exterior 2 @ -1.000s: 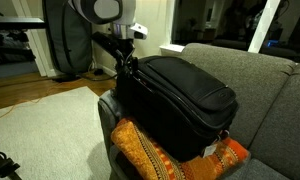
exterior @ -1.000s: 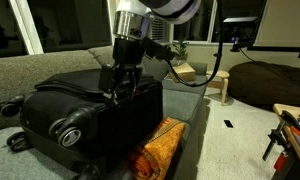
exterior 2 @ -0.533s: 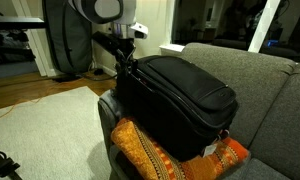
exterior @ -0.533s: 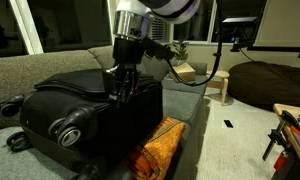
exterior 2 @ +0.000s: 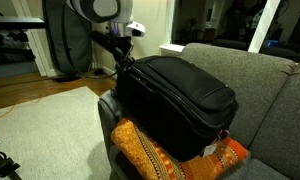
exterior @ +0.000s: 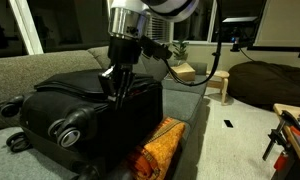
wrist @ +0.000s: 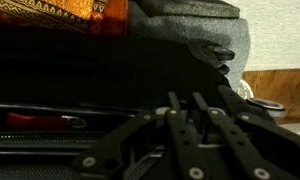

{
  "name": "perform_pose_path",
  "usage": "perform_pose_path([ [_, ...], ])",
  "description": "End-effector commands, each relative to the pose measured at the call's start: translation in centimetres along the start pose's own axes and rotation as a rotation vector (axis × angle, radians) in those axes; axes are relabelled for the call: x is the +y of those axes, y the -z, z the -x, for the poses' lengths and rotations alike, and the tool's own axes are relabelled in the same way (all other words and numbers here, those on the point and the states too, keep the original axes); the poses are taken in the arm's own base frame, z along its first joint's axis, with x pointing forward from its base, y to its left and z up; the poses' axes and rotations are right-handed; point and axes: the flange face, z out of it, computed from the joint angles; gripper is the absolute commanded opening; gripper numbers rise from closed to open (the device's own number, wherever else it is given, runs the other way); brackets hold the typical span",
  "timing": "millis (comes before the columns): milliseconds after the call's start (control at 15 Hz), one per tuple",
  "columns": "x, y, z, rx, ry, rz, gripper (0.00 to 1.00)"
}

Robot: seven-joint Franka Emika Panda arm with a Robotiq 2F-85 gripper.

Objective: Open the zipper of the suitcase.

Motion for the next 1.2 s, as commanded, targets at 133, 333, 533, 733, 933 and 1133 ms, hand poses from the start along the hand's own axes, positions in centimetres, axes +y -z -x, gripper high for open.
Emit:
perform_pose_path([
  [133,-1.1,0.9,0.4,0.009,0.031,-0.003,0.05],
  [333,-1.3,1.6,1.0,0.024,0.042,-0.008,0.04],
  [533,-1.2,2.4,1.6,0.037,0.05,-0.004,0.05],
  [733,-1.0,2.5,2.0,0.03,0.049,0.001,0.04],
  [933,-0.3,2.4,2.3,0.021,0.038,0.011,0.04],
  [1133,1.1,1.6,1.9,0.013,0.012,0.027,0.04],
])
